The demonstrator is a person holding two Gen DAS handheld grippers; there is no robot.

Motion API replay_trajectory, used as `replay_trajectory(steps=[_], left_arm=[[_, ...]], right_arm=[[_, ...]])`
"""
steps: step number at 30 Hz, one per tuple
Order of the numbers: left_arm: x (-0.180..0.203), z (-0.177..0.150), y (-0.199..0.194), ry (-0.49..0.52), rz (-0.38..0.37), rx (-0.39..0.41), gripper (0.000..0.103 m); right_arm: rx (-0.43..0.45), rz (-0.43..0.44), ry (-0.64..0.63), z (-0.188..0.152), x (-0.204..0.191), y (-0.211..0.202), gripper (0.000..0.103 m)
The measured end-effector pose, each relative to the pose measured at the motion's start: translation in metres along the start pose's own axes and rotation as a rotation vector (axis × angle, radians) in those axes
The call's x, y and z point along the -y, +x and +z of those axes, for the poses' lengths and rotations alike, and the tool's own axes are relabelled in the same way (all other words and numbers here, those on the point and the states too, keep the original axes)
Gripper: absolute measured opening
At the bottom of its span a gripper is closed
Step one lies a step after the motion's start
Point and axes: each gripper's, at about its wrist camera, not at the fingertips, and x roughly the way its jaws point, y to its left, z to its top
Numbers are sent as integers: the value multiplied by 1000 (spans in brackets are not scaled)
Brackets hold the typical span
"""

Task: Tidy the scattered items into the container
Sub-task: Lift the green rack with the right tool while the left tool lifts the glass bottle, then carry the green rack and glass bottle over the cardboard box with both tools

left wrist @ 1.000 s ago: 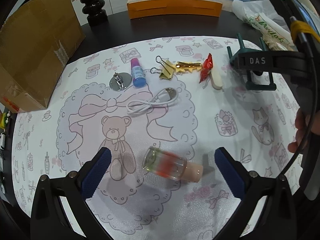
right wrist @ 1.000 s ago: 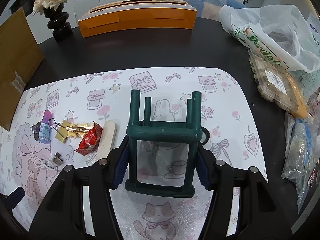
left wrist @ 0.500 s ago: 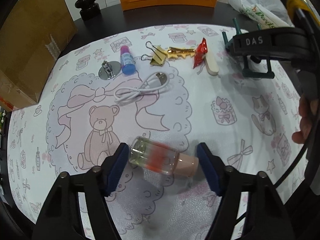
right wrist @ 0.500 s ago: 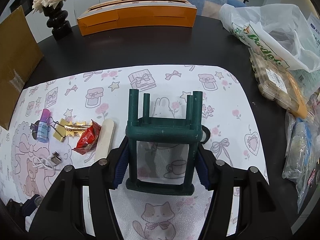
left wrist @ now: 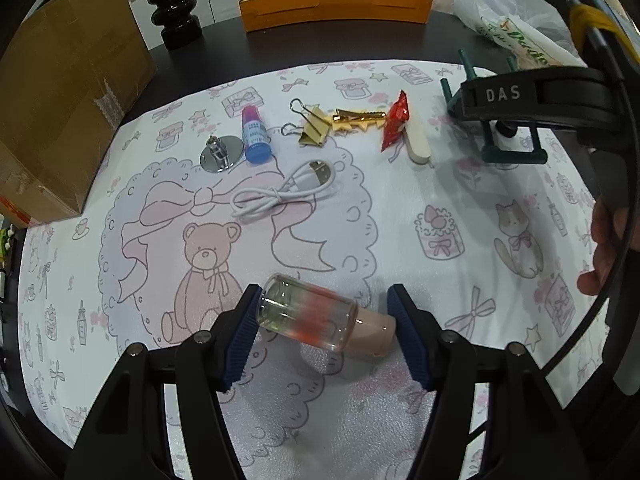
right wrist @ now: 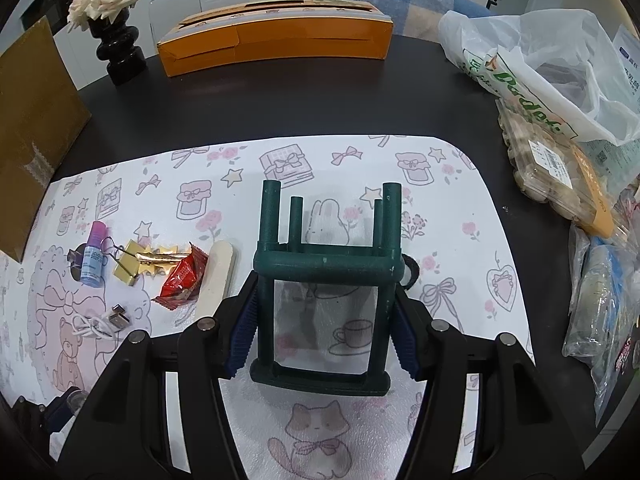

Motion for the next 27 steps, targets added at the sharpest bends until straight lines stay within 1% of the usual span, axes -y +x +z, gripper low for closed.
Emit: replay_trajectory(steps=[3,9,15,19,24,27], left_arm=[[-1,2,-6,-7,22,11,62],[-6,12,-22,-21,17,48,62],[-17,21,-45,-48,20,84,62],[-25,28,-67,-48,22,114,62],[-41,39,-101,-45,30,167,62],[-56,43,-128,-85,67,200,62]], right_arm=[[6,1,6,0,2,-3,60],[36,6,13,-1,5,-18,60],[68,11,35,-5,6,-45,60],[89,12,21,-8,-4,-68,60],[115,30,9,-11,-28,-100,60],[126,43,-16,-13,-49,-120,60]])
